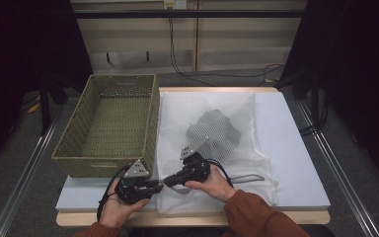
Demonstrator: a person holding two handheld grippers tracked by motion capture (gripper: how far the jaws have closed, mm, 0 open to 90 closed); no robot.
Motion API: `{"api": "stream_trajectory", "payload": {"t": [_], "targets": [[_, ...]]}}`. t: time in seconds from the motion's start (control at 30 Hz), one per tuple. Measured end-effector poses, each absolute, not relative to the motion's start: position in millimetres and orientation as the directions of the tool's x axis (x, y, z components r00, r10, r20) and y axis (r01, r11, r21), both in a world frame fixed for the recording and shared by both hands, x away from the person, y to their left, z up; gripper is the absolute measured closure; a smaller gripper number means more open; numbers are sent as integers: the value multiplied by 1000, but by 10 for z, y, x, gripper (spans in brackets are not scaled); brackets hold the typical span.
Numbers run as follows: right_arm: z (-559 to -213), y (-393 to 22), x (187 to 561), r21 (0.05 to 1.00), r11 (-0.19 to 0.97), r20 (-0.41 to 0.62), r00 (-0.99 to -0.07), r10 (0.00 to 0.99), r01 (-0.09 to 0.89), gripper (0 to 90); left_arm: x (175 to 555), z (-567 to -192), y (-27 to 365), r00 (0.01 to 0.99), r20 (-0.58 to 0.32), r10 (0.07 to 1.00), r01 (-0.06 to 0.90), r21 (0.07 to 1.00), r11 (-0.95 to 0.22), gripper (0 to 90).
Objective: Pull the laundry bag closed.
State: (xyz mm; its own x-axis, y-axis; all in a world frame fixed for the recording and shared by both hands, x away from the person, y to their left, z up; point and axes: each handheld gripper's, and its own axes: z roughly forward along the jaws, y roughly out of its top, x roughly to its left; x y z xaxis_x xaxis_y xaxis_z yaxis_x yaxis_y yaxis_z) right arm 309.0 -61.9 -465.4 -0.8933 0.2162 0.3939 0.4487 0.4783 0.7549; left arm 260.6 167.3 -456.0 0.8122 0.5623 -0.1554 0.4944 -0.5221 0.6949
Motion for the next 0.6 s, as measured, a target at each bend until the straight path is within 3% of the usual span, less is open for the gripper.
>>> {"api": "stream_trajectory", "payload": {"t": [0.1,0.17,0.3,0.6], "targets": [[-4644,-632,3080,760,478,389,-898,208,440,866,2647,-4588,1627,812,-179,555,504,694,-514,671],[-4641,-632,3083,760,478,392,-897,204,441,866,2646,-4584,1600,821,-169,546,494,689,-530,701],[-4634,-647,3084,761,478,392,-898,197,438,867,2642,-4566,1610,823,-162,544,488,690,-534,850],[-4614,-692,3085,756,471,380,-891,249,454,868,2637,-4507,1682,813,-199,547,499,722,-480,878]]}}
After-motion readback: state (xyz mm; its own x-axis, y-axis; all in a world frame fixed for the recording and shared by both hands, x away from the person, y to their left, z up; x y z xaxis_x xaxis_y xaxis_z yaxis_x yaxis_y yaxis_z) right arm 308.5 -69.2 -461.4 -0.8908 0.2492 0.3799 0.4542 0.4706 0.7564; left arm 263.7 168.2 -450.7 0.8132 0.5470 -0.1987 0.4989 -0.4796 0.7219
